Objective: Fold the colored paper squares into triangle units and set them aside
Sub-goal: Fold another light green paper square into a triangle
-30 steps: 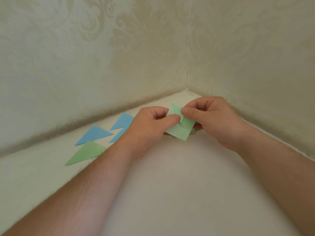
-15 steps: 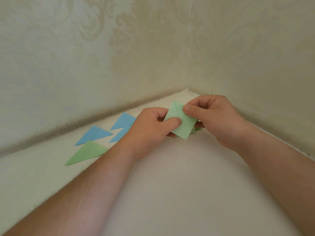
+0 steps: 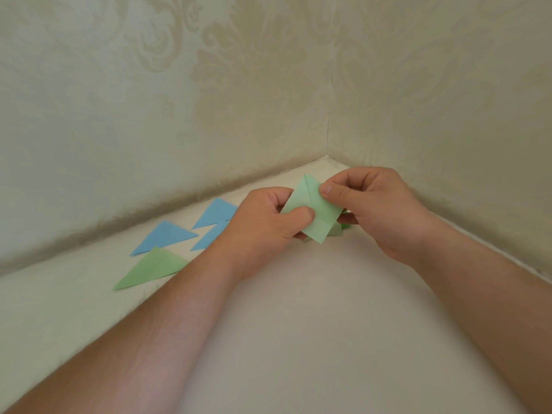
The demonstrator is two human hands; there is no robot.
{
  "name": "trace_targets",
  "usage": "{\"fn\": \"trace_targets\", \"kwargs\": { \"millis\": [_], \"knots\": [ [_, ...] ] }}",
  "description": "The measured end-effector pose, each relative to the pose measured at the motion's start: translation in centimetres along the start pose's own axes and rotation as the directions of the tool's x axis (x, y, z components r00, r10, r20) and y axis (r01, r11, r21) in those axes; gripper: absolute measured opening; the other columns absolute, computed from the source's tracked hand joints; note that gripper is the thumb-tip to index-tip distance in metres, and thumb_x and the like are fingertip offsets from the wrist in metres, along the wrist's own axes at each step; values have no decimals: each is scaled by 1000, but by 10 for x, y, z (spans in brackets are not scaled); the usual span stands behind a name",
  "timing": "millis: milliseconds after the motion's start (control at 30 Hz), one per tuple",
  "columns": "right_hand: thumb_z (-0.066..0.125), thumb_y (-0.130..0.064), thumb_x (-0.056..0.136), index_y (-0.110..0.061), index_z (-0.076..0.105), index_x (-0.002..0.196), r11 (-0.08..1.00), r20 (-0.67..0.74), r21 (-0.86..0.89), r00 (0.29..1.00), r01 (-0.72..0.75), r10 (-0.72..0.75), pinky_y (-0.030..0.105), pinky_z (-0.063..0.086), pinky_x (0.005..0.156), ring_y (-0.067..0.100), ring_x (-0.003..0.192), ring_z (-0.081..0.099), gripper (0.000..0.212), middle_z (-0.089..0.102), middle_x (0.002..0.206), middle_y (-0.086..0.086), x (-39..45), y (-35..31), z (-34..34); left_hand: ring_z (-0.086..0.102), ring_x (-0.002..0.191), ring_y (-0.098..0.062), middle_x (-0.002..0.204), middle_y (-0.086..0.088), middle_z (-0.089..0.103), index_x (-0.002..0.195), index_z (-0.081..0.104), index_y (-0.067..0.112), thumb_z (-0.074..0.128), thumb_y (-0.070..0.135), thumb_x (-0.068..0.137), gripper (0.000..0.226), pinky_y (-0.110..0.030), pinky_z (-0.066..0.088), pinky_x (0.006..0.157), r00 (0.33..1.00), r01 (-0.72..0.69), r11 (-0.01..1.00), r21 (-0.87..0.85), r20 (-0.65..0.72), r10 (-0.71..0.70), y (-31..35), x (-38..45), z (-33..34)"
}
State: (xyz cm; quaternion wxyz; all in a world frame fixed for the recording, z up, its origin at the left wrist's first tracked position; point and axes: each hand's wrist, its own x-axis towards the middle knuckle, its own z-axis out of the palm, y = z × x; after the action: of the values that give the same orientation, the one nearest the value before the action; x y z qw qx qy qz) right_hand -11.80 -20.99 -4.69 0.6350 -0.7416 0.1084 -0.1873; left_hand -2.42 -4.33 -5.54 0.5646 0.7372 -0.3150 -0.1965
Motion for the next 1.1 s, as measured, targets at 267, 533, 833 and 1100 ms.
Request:
{"fn": "trace_targets", "kwargs": {
  "millis": [267, 533, 833, 1100],
  "knots": [
    [71, -17, 96, -9, 77, 84, 1000, 30, 0, 999, 11, -11, 48, 53, 82, 28, 82, 64, 15, 74, 95, 22, 1, 2, 1, 73, 87, -24, 97, -14, 77, 99, 76, 5, 63, 20, 80, 27, -48, 60, 89, 999, 18, 988, -153, -24, -22, 4, -2, 2],
    [71, -17, 95, -9, 76, 84, 1000, 39, -3, 999, 25, -25, 45, 49, 78, 28, 81, 60, 15, 72, 96, 26, 0, 3, 2, 69, 86, -27, 102, -25, 73, 94, 74, 2, 64, 20, 80, 25, -58, 55, 94, 998, 8, 990, -141, -56, -16, 4, -1, 1],
    [71, -14, 95, -9, 77, 83, 999, 49, -7, 998, 34, -34, 41, 47, 74, 24, 78, 59, 15, 73, 91, 22, -2, 1, 4, 63, 81, -22, 87, -10, 72, 82, 75, 16, 68, 26, 80, 13, -42, 48, 79, 992, -43, 983, -176, -121, 21, 6, -1, 1],
    [72, -15, 94, -11, 78, 82, 999, 71, -26, 997, 45, -43, 41, 52, 72, 22, 75, 63, 14, 75, 88, 16, -2, 1, 4, 59, 77, -19, 79, -1, 67, 73, 73, 24, 66, 21, 79, 9, -36, 44, 74, 988, -57, 965, -256, -153, 18, 12, -3, 5]
  ]
}}
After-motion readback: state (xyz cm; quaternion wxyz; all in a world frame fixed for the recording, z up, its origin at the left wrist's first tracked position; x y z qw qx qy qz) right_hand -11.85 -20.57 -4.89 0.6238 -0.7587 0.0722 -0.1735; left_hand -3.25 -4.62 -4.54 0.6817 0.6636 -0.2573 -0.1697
